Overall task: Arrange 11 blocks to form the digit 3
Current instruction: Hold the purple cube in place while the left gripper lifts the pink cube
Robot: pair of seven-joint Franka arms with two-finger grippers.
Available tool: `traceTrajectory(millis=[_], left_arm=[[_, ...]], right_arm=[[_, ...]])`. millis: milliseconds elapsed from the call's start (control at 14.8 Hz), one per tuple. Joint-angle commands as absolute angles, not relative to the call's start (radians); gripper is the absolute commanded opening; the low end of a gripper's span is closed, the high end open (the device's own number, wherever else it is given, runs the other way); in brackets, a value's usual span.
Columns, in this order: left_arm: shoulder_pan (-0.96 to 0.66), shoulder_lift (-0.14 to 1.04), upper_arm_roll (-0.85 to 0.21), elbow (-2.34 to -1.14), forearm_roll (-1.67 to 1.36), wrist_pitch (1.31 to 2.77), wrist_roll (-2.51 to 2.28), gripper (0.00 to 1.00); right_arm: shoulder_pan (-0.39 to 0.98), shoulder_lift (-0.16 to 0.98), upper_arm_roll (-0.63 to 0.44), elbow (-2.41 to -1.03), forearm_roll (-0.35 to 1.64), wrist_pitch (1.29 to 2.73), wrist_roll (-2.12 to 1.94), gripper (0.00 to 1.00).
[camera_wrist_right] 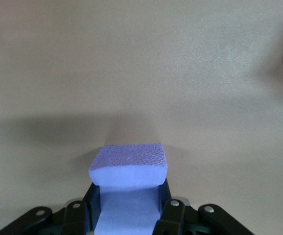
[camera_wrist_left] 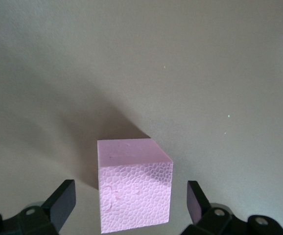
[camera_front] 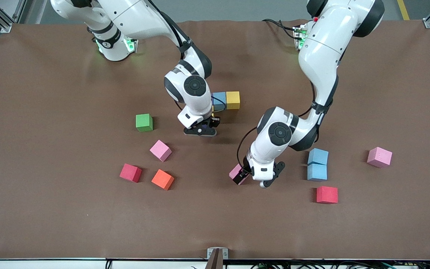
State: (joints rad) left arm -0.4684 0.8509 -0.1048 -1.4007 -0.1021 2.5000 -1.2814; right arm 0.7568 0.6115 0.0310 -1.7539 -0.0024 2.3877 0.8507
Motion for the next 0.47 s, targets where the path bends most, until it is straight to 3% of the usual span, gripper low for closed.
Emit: traceTrajectory(millis=[0, 405], left_arm=[[-0.477, 0.887, -0.100, -1.361, -0.133, 2.519, -1.293, 1.00], [-0.483, 0.937, -0.101, -1.345, -0.150, 2.569, -1.312, 0.99]], right_arm=[[0.773, 0.588, 0.031, -1.813, -0.008, 2.393, 0.893, 0.20], [0.779, 0.588, 0.031, -1.812, -0.006, 2.391, 0.911, 0.20]])
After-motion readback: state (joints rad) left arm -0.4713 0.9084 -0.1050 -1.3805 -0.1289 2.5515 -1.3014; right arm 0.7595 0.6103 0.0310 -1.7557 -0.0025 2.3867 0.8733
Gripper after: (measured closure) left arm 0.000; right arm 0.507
